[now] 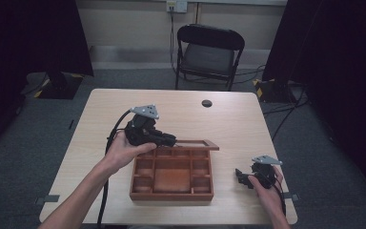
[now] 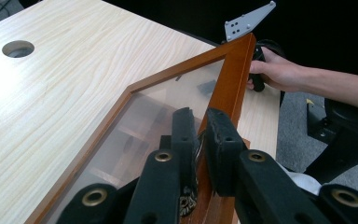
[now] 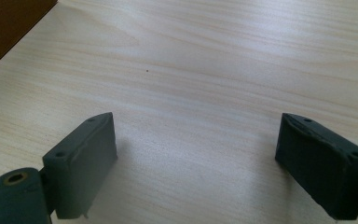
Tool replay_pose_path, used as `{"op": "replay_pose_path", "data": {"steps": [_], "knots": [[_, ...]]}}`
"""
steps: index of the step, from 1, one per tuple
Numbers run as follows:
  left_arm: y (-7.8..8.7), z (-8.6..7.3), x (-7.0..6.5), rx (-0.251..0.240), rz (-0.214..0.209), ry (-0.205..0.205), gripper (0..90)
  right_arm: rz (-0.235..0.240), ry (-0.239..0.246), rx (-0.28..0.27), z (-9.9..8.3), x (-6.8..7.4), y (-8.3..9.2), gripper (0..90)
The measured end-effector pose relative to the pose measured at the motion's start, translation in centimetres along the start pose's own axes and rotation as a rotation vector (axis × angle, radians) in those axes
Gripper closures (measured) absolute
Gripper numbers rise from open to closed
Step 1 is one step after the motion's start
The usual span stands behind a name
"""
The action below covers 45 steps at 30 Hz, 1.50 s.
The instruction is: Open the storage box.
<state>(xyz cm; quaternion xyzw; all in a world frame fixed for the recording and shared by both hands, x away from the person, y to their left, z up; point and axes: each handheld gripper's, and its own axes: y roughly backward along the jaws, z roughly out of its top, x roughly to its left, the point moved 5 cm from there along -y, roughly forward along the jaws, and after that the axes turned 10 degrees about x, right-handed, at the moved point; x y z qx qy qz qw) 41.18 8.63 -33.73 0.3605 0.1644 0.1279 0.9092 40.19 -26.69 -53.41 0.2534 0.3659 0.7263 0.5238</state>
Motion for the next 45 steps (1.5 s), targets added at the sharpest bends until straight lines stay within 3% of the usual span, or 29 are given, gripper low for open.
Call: {"op": "replay_pose_path", "data": {"steps": [45], "knots": [[0.03,0.07,-0.02,0.008,0.003,-0.007,82.4,0.000,0.000,0.000,0.00,0.00,0.00,11.3]]}}
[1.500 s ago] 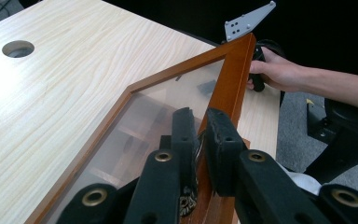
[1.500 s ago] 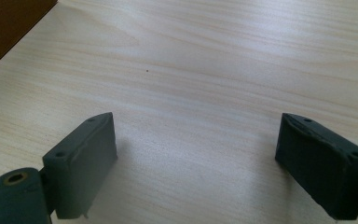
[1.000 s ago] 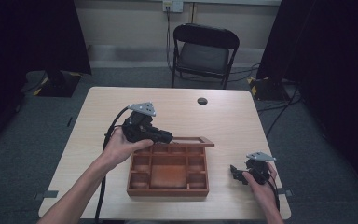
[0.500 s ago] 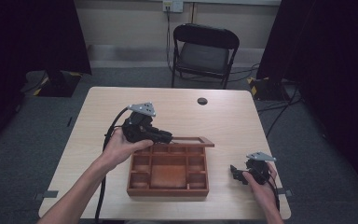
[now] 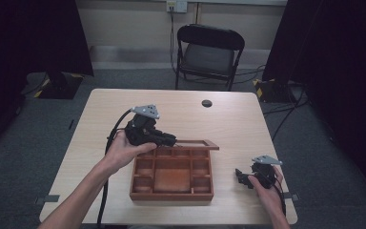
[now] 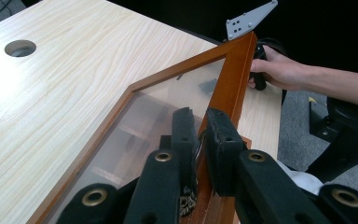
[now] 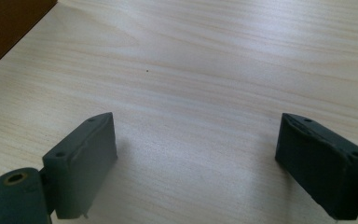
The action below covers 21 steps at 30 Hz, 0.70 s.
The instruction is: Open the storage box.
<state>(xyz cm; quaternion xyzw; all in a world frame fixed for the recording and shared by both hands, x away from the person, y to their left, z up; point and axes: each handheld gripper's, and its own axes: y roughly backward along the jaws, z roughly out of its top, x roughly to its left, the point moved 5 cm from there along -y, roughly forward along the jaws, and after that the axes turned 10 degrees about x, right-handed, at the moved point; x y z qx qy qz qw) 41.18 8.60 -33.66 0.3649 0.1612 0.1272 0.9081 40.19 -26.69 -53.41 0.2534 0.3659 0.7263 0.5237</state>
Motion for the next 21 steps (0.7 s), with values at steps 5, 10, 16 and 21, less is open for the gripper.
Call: {"op": "replay_pose_path", "data": {"steps": [5,10,16,21], "knots": [[-0.01,0.00,-0.02,0.002,0.002,-0.001,82.4,0.000,0.000,0.000,0.00,0.00,0.00,11.3],[0.00,-0.01,-0.02,0.004,0.003,-0.003,82.4,0.000,0.000,0.000,0.00,0.00,0.00,11.3],[-0.01,-0.02,-0.07,0.006,0.006,-0.004,82.4,0.000,0.000,0.000,0.00,0.00,0.00,11.3],[0.02,-0.01,0.02,0.003,0.001,-0.006,82.4,0.000,0.000,0.000,0.00,0.00,0.00,11.3]]}}
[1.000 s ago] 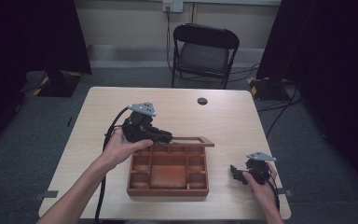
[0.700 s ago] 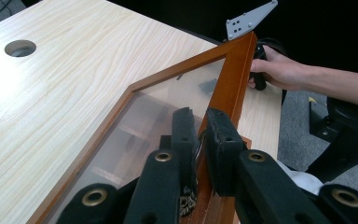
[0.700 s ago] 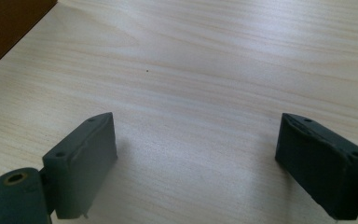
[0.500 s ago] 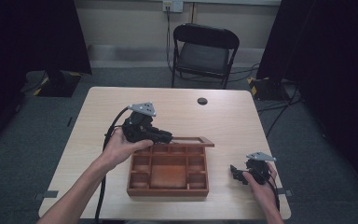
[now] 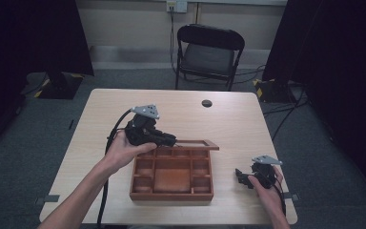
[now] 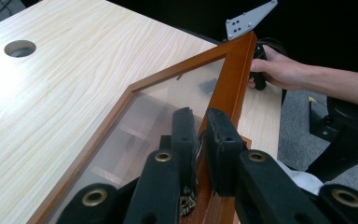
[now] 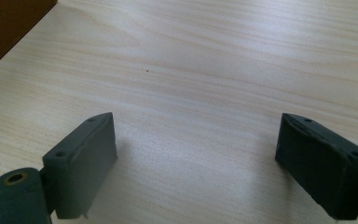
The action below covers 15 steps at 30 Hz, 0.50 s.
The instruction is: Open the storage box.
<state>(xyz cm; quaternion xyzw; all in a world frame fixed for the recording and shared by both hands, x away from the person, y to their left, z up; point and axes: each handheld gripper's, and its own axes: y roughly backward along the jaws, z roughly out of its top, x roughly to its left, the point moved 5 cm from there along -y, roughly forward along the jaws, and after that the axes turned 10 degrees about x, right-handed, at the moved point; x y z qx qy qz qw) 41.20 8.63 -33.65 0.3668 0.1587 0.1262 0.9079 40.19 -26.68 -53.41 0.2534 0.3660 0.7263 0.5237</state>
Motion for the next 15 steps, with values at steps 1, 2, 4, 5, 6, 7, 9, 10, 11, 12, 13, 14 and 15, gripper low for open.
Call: {"op": "replay_pose_path", "data": {"steps": [1,2,4,5,6,7,9,10,11,12,13,14,15], "knots": [[-0.02,0.01,0.04,-0.007,-0.005,0.003,82.4,0.000,0.000,0.000,0.00,0.00,0.00,11.3],[-0.03,0.01,0.03,-0.006,-0.005,0.002,82.4,0.000,0.000,0.000,0.00,0.00,0.00,11.3],[-0.04,0.00,-0.02,-0.003,-0.002,0.000,82.4,0.000,0.000,0.000,0.00,0.00,0.00,11.3],[-0.02,0.01,-0.02,0.001,0.001,-0.001,82.4,0.000,0.000,0.000,0.00,0.00,0.00,11.3],[-0.01,0.03,-0.02,0.001,0.003,0.001,82.4,0.000,0.000,0.000,0.00,0.00,0.00,11.3],[-0.02,0.04,-0.02,0.001,0.002,0.001,82.4,0.000,0.000,0.000,0.00,0.00,0.00,11.3],[-0.01,0.02,-0.02,0.002,0.002,-0.001,82.4,0.000,0.000,0.000,0.00,0.00,0.00,11.3],[-0.02,0.01,-0.05,0.003,0.004,-0.001,82.4,0.000,0.000,0.000,0.00,0.00,0.00,11.3],[0.02,0.00,-0.05,0.014,0.007,-0.006,82.4,0.000,0.000,0.000,0.00,0.00,0.00,11.3],[-0.07,-0.01,-0.12,0.012,0.000,-0.006,82.4,0.000,0.000,0.000,0.00,0.00,0.00,11.3],[-0.08,-0.03,-0.13,0.014,0.000,-0.007,82.5,0.000,0.000,0.000,0.00,0.00,0.00,11.3],[-0.07,-0.01,-0.14,0.009,0.001,-0.006,82.4,0.000,-0.001,0.000,0.00,0.01,0.00,11.3],[-0.06,0.01,-0.10,0.007,0.001,-0.007,82.4,0.000,0.000,0.000,0.00,0.00,0.00,11.3]]}}
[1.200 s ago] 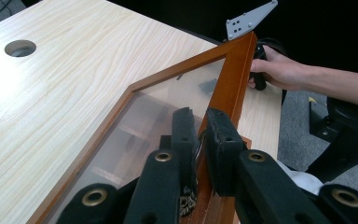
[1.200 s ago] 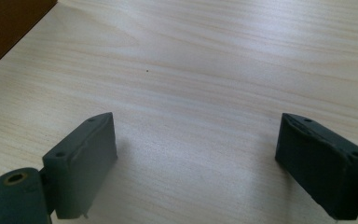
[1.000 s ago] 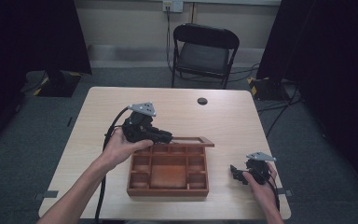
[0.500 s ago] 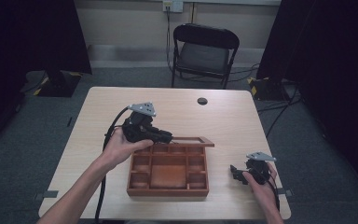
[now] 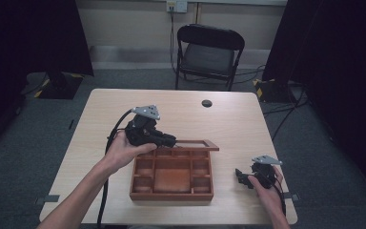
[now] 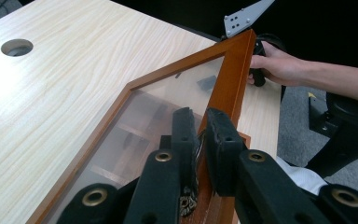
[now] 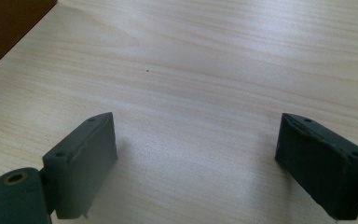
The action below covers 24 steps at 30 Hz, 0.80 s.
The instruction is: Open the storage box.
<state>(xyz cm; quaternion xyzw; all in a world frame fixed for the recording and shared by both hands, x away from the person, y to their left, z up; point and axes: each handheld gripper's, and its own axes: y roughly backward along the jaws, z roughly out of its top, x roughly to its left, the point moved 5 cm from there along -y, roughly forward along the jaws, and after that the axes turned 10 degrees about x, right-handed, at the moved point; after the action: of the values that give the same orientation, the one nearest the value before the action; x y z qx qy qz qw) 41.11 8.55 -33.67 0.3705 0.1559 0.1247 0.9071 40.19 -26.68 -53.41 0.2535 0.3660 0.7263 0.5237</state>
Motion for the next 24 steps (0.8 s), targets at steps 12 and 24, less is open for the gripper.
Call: {"op": "replay_pose_path", "data": {"steps": [12,24], "knots": [[0.02,0.04,0.03,-0.003,0.001,0.001,82.4,0.000,0.000,0.000,0.00,0.00,0.00,11.3],[0.00,0.06,0.03,-0.008,0.003,0.005,82.4,0.000,0.000,0.000,0.00,0.00,0.00,11.3]]}}
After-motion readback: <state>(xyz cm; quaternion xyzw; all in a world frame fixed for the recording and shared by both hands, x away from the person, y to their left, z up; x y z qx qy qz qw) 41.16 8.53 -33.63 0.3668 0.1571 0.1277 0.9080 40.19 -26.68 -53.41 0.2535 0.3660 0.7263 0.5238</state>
